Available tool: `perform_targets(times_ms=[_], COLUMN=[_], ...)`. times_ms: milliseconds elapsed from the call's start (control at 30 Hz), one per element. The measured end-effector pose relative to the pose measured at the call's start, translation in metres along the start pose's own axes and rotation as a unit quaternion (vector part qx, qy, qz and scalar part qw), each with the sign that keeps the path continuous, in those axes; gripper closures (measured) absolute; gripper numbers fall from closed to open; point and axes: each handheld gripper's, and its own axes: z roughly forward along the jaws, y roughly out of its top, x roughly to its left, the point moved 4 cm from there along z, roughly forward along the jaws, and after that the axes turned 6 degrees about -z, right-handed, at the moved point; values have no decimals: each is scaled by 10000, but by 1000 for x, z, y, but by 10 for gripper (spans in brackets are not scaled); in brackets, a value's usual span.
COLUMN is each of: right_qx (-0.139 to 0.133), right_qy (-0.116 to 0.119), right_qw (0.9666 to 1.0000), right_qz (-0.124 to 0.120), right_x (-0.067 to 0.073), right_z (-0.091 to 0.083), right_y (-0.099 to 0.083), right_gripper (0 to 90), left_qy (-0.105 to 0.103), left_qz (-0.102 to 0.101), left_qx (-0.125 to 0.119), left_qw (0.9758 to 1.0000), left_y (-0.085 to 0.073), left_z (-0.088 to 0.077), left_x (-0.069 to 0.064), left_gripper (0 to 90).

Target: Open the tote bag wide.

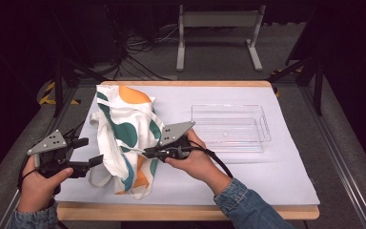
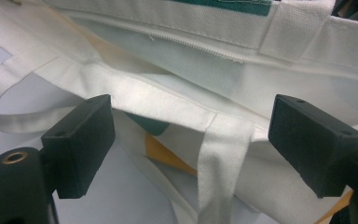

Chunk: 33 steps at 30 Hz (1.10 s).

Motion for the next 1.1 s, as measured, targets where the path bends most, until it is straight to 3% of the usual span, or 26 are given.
perform_targets(times_ms=[133,467,700,1033,1100], right_qx=[-192,-511,-665,-801,-863], right_qy=[-163,-561,-878,-1205,-1264], right_qw=[9997,9971,9939,9893,9879], right_qz=[-21,7,15,159,259], right_x=[-1,-3,2,8,7], right_z=[-13,-58,-86,-116,-123], right_y=[7,19,18,6,1], right_gripper=[880,881,881,881,881], left_qy=[7,-199,-207,-568,-702], left_qz=[-75,82,-89,-45,53], left_qx=[10,5,-51,254,480], left_qw=[10000,9998,9997,9981,9964], left_y=[-2,-2,-3,-9,-12], left_z=[-2,-4,-6,-1,6], left_x=[2,0,3,0,-4], left_gripper=[151,151,161,191,227])
